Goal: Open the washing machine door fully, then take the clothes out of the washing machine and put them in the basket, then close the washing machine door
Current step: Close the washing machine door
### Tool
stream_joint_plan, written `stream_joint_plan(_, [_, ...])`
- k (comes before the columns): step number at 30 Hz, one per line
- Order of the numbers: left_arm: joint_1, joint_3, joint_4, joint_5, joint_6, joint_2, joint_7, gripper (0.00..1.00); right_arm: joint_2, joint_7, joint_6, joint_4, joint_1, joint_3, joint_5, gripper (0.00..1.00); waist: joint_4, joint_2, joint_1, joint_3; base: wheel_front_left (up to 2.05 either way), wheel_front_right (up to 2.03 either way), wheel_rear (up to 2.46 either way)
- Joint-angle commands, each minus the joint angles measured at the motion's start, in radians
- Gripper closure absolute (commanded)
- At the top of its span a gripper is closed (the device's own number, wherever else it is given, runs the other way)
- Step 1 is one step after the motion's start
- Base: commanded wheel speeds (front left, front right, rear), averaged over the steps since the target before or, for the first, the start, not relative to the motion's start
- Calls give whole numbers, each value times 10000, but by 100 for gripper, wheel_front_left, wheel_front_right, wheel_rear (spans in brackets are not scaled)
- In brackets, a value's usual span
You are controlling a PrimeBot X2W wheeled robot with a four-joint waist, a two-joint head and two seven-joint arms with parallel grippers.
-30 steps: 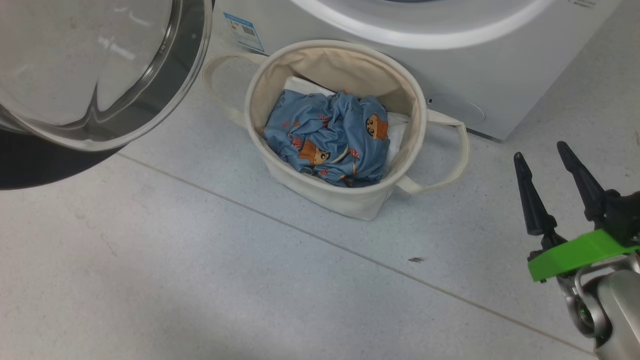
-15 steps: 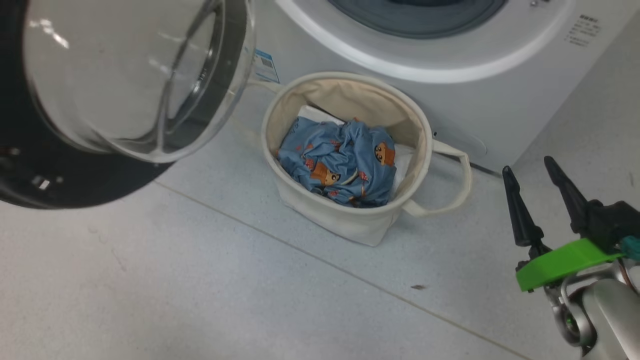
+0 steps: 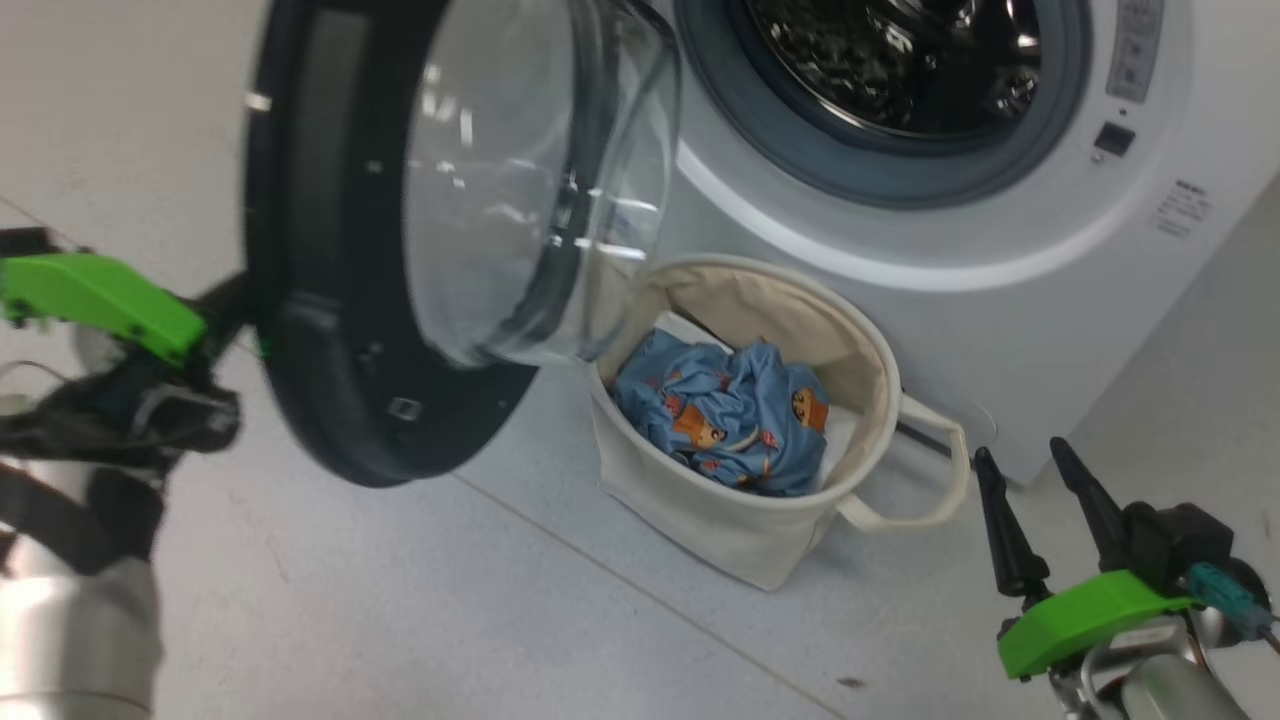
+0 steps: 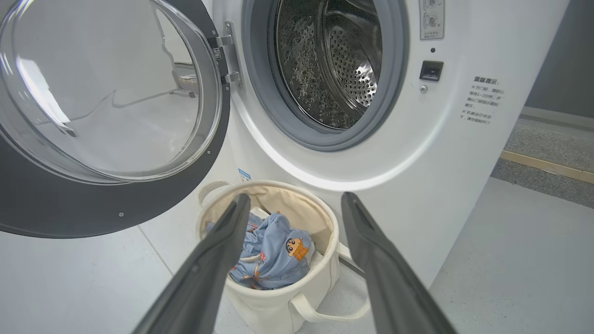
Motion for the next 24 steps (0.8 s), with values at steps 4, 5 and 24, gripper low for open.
stream_joint_plan(4, [503, -610, -1383, 205, -69, -352, 361, 100, 179, -125, 33, -272, 188, 80, -38, 0, 499, 0, 0, -712, 0, 0, 0])
stream_joint_plan(5, [681, -780, -1665, 229, -69, -519, 405, 100, 234, -125, 33, -269, 236, 81, -51, 0, 511, 0, 0, -774, 0, 0, 0])
stream_joint_plan(24, [1900, -4872, -3504, -839, -70, -2072, -2223, 100, 338, -127, 33, -190, 168, 40, -48, 0, 159, 0, 0, -846, 0, 0, 0])
